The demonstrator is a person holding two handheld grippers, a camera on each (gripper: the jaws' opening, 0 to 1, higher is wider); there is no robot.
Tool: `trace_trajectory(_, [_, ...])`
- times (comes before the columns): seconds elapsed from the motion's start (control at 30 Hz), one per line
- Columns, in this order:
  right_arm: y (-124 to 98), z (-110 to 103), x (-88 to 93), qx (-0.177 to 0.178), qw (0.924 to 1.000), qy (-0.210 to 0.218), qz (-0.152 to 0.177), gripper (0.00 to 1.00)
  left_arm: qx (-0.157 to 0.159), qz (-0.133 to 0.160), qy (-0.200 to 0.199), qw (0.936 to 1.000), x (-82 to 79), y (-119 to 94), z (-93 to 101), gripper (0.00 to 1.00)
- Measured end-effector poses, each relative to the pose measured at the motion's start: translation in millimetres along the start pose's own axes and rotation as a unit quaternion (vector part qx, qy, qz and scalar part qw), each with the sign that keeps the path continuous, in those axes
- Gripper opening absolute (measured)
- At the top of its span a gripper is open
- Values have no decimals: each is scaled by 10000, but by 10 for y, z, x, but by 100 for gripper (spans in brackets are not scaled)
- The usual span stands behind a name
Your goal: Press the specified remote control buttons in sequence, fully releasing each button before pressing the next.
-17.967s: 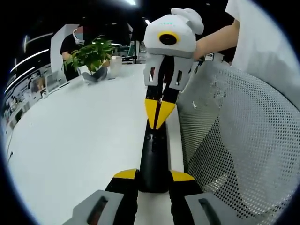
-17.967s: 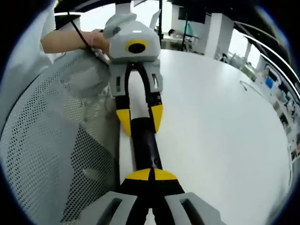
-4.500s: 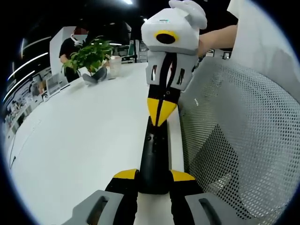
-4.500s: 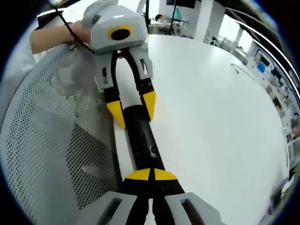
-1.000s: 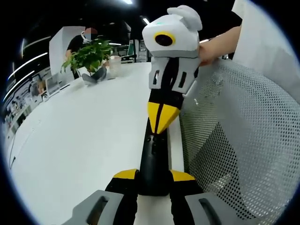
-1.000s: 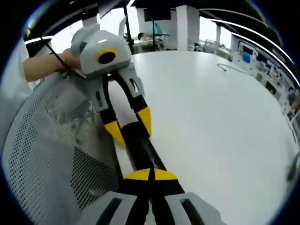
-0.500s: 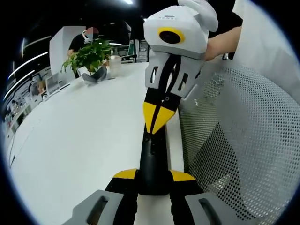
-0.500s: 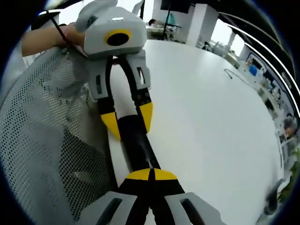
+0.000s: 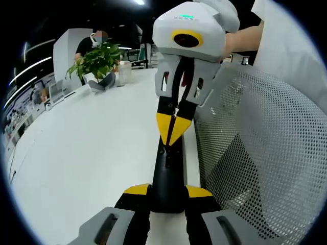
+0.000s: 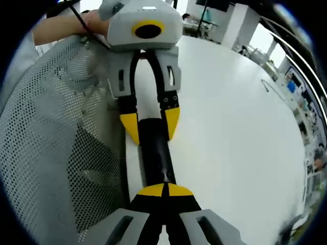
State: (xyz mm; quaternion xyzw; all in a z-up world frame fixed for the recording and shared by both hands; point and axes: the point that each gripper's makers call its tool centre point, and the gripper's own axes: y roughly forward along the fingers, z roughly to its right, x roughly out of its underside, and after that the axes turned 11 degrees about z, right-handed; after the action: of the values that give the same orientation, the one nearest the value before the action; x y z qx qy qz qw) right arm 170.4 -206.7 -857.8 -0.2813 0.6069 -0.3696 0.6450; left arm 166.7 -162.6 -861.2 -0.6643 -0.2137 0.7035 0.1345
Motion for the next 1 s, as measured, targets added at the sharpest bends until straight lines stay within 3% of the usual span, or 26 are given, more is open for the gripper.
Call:
trace_trajectory(0.23, [-29,13,1,395,9964,470,578,0,-9,-1,-14,10000,1,4,1,25])
trace_trajectory(0.43, [-41,-58,-13,421,9965,331,636,0,3,-7,-9,10000,-1,4,6,25])
trace_trajectory(0.57, [-30,-160,-70,238,9971,210,695,0,11,-1,-4,10000,0,3,7,25])
trace_trajectory(0.67, [-22,-178,-102,281,9974,-280,609,0,8,8,-7,10000,1,5,6,25])
trace_trajectory(0.73, [29,-235,-89,133,9982,-227,547,0,9,11,-7,10000,0,7,6,25])
trace_trajectory(1.0, [24,-203,-95,134,9982,-300,509,0,33,18,14,10000,3,10,8,25])
